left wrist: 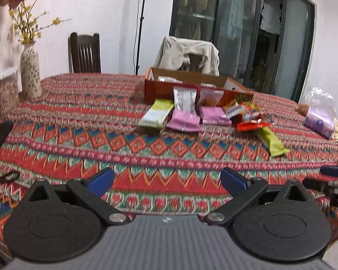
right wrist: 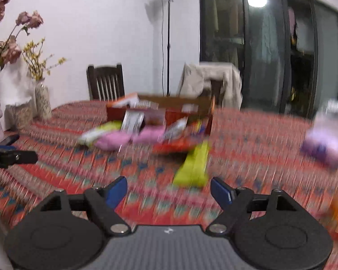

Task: Organize snacks
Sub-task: 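Move both grippers back to the snack pile, then grasp a green-and-white bar packet with the left gripper while the right gripper grasps a pink packet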

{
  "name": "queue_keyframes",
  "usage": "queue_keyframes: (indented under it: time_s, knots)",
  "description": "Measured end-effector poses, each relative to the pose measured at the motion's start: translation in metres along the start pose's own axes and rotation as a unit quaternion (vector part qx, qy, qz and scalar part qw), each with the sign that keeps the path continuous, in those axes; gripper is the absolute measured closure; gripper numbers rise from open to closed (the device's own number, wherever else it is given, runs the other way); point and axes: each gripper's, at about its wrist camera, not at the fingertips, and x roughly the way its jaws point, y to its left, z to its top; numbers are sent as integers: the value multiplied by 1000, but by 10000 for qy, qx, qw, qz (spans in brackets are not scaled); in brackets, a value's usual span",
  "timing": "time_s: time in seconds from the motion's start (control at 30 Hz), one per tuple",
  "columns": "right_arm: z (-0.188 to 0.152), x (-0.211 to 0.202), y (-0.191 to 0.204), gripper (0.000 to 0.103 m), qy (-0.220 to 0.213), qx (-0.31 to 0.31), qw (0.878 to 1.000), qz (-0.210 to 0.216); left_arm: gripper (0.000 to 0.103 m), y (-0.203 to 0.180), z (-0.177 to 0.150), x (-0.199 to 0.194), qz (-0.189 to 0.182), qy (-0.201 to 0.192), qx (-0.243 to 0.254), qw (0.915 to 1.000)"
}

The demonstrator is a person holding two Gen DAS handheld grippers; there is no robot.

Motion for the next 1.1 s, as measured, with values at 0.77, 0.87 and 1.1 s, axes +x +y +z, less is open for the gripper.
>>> queue_keyframes:
  time_s: [0.77, 0.87, 1.1]
  knots:
    - [17, 32, 12, 24, 86, 144, 9999, 8, 7, 17, 52, 84, 45, -4, 293, 9996]
    - [31, 49, 17, 25, 57, 52, 10000, -3, 12, 19, 74, 121, -35, 47, 395, 9992]
    - [62, 95, 26, 30, 144, 136, 9997, 128, 26, 26, 102, 204, -256, 470, 535, 9971]
